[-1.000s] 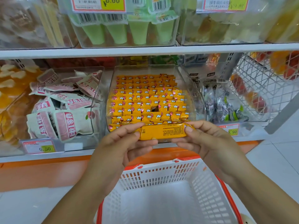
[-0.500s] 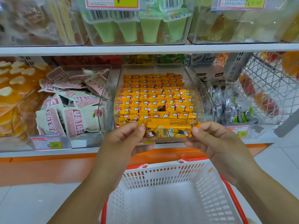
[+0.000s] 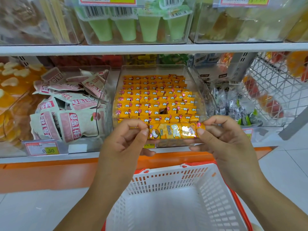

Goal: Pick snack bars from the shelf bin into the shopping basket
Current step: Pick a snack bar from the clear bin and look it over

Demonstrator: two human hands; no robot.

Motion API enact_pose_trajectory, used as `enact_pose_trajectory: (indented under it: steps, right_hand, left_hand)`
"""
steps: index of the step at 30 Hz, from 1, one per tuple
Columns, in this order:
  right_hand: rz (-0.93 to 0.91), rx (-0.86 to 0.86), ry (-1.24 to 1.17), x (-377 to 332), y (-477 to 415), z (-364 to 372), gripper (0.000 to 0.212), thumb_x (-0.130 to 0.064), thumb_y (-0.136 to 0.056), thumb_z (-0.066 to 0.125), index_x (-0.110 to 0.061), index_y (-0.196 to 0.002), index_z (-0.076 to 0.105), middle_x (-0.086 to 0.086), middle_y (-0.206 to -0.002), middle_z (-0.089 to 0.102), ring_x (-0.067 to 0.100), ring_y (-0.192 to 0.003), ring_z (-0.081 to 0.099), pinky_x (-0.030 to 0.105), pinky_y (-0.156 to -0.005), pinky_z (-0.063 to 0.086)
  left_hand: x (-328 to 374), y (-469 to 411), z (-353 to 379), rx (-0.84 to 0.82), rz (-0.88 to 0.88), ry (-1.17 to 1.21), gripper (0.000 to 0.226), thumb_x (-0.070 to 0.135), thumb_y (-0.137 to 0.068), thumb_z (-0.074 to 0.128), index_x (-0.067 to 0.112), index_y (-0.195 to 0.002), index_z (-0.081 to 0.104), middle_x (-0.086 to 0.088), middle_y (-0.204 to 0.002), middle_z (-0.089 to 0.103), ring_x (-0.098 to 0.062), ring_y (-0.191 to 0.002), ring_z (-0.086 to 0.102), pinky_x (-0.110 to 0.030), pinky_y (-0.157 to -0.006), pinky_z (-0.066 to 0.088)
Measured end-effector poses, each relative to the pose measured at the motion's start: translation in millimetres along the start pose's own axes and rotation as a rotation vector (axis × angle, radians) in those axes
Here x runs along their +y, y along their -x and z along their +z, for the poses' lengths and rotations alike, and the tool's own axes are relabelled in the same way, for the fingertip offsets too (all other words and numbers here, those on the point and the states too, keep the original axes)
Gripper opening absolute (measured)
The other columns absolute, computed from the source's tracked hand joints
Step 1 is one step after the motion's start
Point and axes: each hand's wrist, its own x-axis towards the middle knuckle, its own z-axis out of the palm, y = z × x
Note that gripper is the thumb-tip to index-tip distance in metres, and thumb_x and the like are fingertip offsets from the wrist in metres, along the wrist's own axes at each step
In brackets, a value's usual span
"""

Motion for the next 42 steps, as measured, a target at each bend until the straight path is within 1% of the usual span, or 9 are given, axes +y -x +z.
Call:
enact_pose_trajectory:
  steps: [3, 8, 12, 17, 21, 27, 33, 39, 42]
  right_hand:
    - [0.008, 0.008, 0.010, 0, -1, -1, 0.024, -0.010, -0.074, 0.065, -0.011, -0.096, 0.055, 0.010, -0.078, 0.073, 0.034, -0.072, 0.074, 0.028, -0.057, 0.058]
    - [0.036, -0.002, 0.032, 5, -3, -2, 0.020, -0.031, -0.066, 0.074, -0.024, -0.085, 0.071, 0.008, -0.079, 0.074, 0.034, -0.078, 0.074, 0.027, -0.063, 0.058]
    - [0.093, -0.094, 0.020, 9, -4, -3, 0.053, -0.057, -0.052, 0.088, -0.027, -0.094, 0.073, 0.010, -0.101, 0.075, 0.033, -0.089, 0.073, 0.028, -0.074, 0.058]
    - [0.129, -0.138, -0.037, 8, -5, -4, 0.055, -0.043, -0.051, 0.092, -0.021, -0.095, 0.069, 0.011, -0.106, 0.074, 0.034, -0.090, 0.073, 0.026, -0.075, 0.057]
    - [0.197, -0.112, -0.154, 4, -6, -6, 0.029, -0.018, -0.062, 0.076, -0.013, -0.090, 0.070, 0.017, -0.099, 0.074, 0.035, -0.085, 0.073, 0.027, -0.069, 0.059]
    - [0.243, -0.093, -0.187, 0, -8, -5, 0.017, -0.020, -0.062, 0.070, -0.012, -0.076, 0.075, 0.022, -0.093, 0.074, 0.033, -0.081, 0.074, 0.026, -0.064, 0.059]
    - [0.310, -0.152, -0.242, -2, -11, -11, 0.037, 0.001, -0.079, 0.051, 0.005, -0.115, 0.062, 0.025, -0.102, 0.070, 0.041, -0.095, 0.071, 0.032, -0.075, 0.061]
    - [0.229, -0.148, -0.100, -4, -8, -7, 0.008, -0.019, -0.063, 0.074, -0.017, -0.070, 0.073, 0.016, -0.090, 0.074, 0.032, -0.084, 0.074, 0.027, -0.069, 0.060]
    - [0.200, -0.164, -0.009, -2, -8, -8, 0.011, -0.030, -0.065, 0.073, -0.021, -0.061, 0.067, 0.011, -0.095, 0.075, 0.027, -0.091, 0.073, 0.031, -0.082, 0.059]
  left_hand:
    - [-2, -2, -1, -0.024, -0.033, 0.013, 0.014, 0.009, -0.093, 0.059, 0.019, -0.093, 0.068, 0.003, -0.082, 0.075, -0.021, -0.079, 0.075, -0.034, -0.063, 0.061]
    - [1, -5, -5, -0.056, -0.108, 0.059, 0.018, 0.012, -0.086, 0.065, 0.022, -0.101, 0.069, 0.005, -0.089, 0.077, -0.017, -0.082, 0.075, -0.024, -0.062, 0.060]
    - [1, -7, -9, -0.078, -0.131, 0.085, 0.028, 0.011, -0.076, 0.070, 0.022, -0.101, 0.069, 0.005, -0.090, 0.077, -0.016, -0.080, 0.075, -0.019, -0.060, 0.057]
    - [1, -8, -10, -0.081, -0.146, 0.146, 0.021, 0.012, -0.078, 0.065, 0.018, -0.097, 0.071, -0.005, -0.085, 0.077, -0.020, -0.080, 0.075, -0.020, -0.060, 0.057]
    - [2, -9, -9, -0.076, -0.166, 0.173, 0.021, 0.002, -0.088, 0.059, 0.016, -0.098, 0.071, -0.009, -0.082, 0.077, -0.021, -0.080, 0.075, -0.020, -0.063, 0.058]
    - [-1, -9, -8, -0.073, -0.181, 0.168, 0.023, 0.003, -0.092, 0.055, 0.017, -0.095, 0.073, -0.012, -0.084, 0.077, -0.025, -0.084, 0.075, -0.024, -0.070, 0.060]
    - [1, -11, -16, -0.152, -0.166, 0.130, 0.039, -0.009, -0.092, 0.053, 0.023, -0.107, 0.070, -0.008, -0.091, 0.077, -0.023, -0.092, 0.074, -0.026, -0.080, 0.060]
    - [0, -13, -18, -0.079, -0.150, 0.107, 0.005, 0.028, -0.066, 0.069, 0.027, -0.069, 0.073, -0.003, -0.082, 0.075, -0.025, -0.081, 0.075, -0.020, -0.067, 0.058]
    - [-2, -12, -16, -0.102, -0.152, 0.067, 0.009, 0.032, -0.071, 0.065, 0.028, -0.062, 0.066, -0.006, -0.088, 0.074, -0.023, -0.088, 0.074, -0.030, -0.080, 0.058]
